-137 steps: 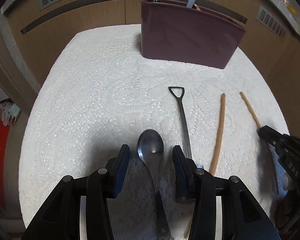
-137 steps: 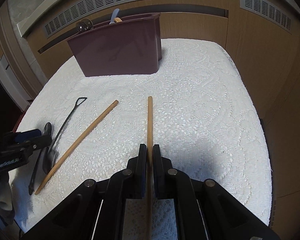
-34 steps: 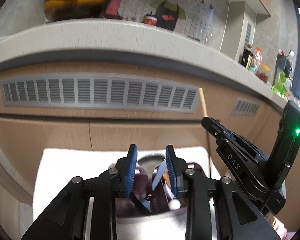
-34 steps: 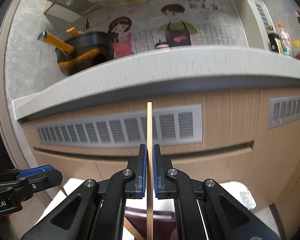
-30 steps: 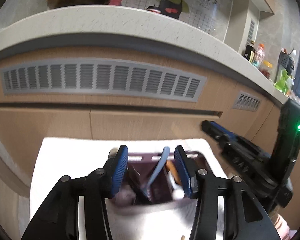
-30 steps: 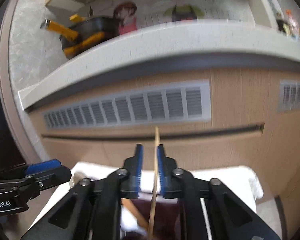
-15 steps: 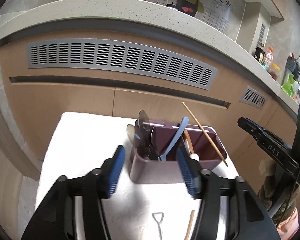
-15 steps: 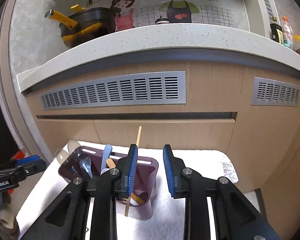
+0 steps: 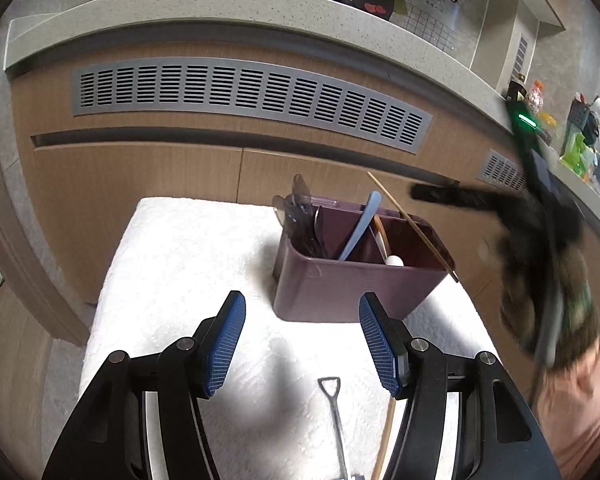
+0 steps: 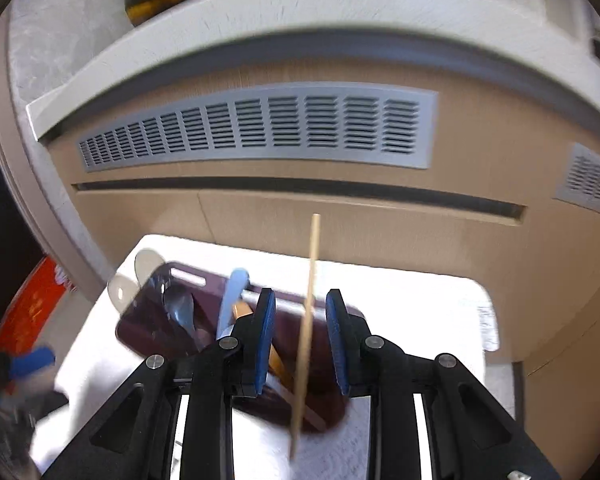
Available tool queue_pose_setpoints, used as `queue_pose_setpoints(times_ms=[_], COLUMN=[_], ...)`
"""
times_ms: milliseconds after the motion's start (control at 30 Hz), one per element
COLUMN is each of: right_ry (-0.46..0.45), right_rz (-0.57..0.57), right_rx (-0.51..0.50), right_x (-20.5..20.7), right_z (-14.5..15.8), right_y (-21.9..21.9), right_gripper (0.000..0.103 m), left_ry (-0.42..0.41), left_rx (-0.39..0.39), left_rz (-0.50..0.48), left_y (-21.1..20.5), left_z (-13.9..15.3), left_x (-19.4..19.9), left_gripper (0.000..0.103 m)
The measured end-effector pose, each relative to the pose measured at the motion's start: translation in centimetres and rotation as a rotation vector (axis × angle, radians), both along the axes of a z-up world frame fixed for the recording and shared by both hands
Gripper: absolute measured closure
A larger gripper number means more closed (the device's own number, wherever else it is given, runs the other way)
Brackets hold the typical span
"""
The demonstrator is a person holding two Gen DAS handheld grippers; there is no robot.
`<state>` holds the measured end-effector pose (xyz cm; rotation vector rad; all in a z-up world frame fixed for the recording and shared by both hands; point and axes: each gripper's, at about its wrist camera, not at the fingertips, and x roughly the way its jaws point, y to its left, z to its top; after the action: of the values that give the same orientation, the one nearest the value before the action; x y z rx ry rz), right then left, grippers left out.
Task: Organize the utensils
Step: 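Lower the wooden chopstick into the caddy with the right gripper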
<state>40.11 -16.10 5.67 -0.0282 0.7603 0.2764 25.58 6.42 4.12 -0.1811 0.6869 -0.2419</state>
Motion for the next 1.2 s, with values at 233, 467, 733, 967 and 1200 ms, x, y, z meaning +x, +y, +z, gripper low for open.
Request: queue_pose_setpoints(times_ms=[233,467,733,967,1200], right_ry=[0.209,0.059,-0.483,-0.689,-0.56], right_rz=[-0.024,-0.041,-0.064,-0.1,-0.013], right_rx=[-0.039,0.027,0.075,0.094,0.041], right_x=[9.9,6.8,-3.8,-5.6,-4.8], right_z=[-1.7,1.7,10.6,8.0,3.7], right_y=[2.0,0.8,-0.1,0.5,0.5], right_gripper=[0.078,0.098,0.098,0.098,0.076], left_ry=[-0.015,0.013,0.041,0.06,0.086], left_rx=[-0.06,-0.084,-0.071,-0.032,-0.038], left_rz=[0.038,0.061,0.021,0.044,0.07], left_y=[3.0,4.1,2.0,1.8,2.8], left_z=[0.0,-0.8,-1.2,-1.5,-2.3], left_x=[-1.5,-1.0,0.1,0.3,0.5], left_gripper=[0.036,0.036,0.036,0.036,0.036])
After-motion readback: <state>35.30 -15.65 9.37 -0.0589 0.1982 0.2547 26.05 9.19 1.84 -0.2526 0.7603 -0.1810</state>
